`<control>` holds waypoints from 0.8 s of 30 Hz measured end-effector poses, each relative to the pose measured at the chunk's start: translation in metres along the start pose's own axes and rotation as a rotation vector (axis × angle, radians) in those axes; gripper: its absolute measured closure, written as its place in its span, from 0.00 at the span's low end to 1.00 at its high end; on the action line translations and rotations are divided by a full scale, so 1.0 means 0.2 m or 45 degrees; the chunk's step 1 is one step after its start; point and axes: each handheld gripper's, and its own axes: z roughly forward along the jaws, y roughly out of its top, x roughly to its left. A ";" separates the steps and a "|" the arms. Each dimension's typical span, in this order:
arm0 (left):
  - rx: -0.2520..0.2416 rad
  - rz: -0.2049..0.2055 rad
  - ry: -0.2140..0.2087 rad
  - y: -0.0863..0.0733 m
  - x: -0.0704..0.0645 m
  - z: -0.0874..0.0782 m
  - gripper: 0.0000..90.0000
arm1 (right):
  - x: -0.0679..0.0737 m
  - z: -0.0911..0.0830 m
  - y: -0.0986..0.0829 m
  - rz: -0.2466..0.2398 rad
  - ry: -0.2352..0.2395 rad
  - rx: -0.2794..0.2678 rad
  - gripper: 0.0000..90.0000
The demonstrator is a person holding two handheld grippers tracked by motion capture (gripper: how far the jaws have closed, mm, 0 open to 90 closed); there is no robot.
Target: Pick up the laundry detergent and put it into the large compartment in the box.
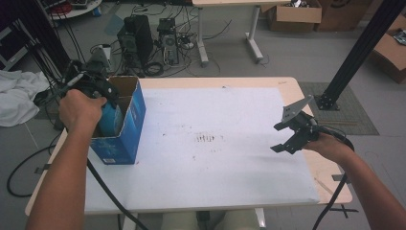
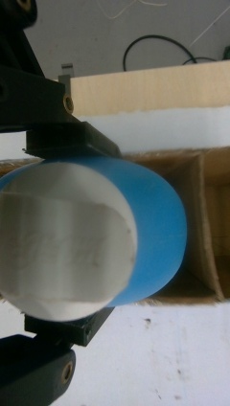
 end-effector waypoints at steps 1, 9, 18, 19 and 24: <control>0.000 0.000 0.000 0.00 0.00 0.00 0.42 | 0.00 0.00 0.00 0.000 0.000 0.000 0.19; 0.010 -0.009 0.003 -0.02 0.01 0.15 0.42 | -0.01 0.02 -0.02 0.019 0.007 0.019 0.19; 0.052 0.036 -0.001 -0.04 -0.01 0.27 0.42 | -0.02 0.04 -0.01 0.025 0.013 0.027 0.19; 0.052 0.036 -0.001 -0.04 -0.01 0.27 0.42 | -0.02 0.04 -0.01 0.025 0.013 0.027 0.19; 0.048 0.038 0.001 -0.04 -0.01 0.28 0.42 | -0.02 0.05 -0.01 0.024 0.016 0.028 0.19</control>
